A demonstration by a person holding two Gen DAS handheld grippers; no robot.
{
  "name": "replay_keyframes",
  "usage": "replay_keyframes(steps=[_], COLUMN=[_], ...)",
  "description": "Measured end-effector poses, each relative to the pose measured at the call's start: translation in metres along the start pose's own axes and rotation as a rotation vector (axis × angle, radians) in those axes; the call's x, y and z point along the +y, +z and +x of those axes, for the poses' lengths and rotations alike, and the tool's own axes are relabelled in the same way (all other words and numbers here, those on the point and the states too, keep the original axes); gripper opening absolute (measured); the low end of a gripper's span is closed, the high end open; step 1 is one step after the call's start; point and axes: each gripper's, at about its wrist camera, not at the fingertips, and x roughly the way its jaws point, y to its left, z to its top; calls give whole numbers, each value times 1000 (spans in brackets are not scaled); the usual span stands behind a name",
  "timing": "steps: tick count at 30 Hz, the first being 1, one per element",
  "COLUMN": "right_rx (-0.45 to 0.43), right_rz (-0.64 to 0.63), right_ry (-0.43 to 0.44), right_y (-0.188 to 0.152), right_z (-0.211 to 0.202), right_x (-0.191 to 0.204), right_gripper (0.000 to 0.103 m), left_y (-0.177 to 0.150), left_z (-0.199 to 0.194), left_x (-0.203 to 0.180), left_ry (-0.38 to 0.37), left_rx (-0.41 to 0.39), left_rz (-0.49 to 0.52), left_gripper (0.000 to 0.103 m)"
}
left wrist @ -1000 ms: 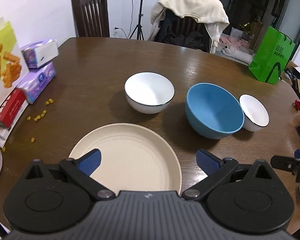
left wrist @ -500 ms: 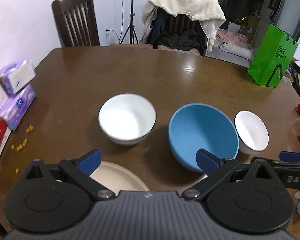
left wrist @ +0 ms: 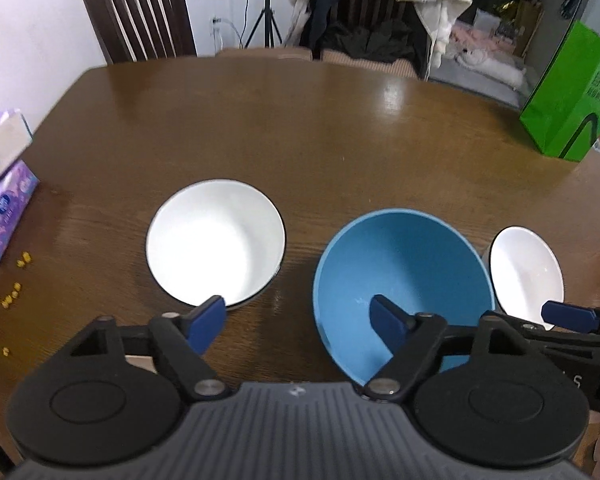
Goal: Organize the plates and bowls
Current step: 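Raise both grippers and move them toward the blue bowl, then close both grippers on the rim of the blue bowl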
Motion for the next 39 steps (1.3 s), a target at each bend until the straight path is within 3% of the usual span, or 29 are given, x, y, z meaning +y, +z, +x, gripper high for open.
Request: replay_keyframes(steps=[5,10,21,26,33,39], right_rx=[19,48,92,117,91,52], right_rz=[-10,2,58,73,87,80], right_ry=[-12,-10,15,20,20,95], right_y=[4,5,7,10,11,9], right_z=[9,16,27,38,30,8], right_x=[0,-4,-16,-17,-20,-14], right_gripper=[68,57,56,42,36,29], left_y=[-1,4,11,13,13,12], left_z=[14,25,39,46,43,36], left_x=[0,-1,3,3,6,5], left_ry=[-7,3,0,7,10,9], left_rx=[60,88,126,142,138,126], left_rz=[-33,-51,-81,-90,-106,-103], left_gripper=[72,69,64,56,55,53])
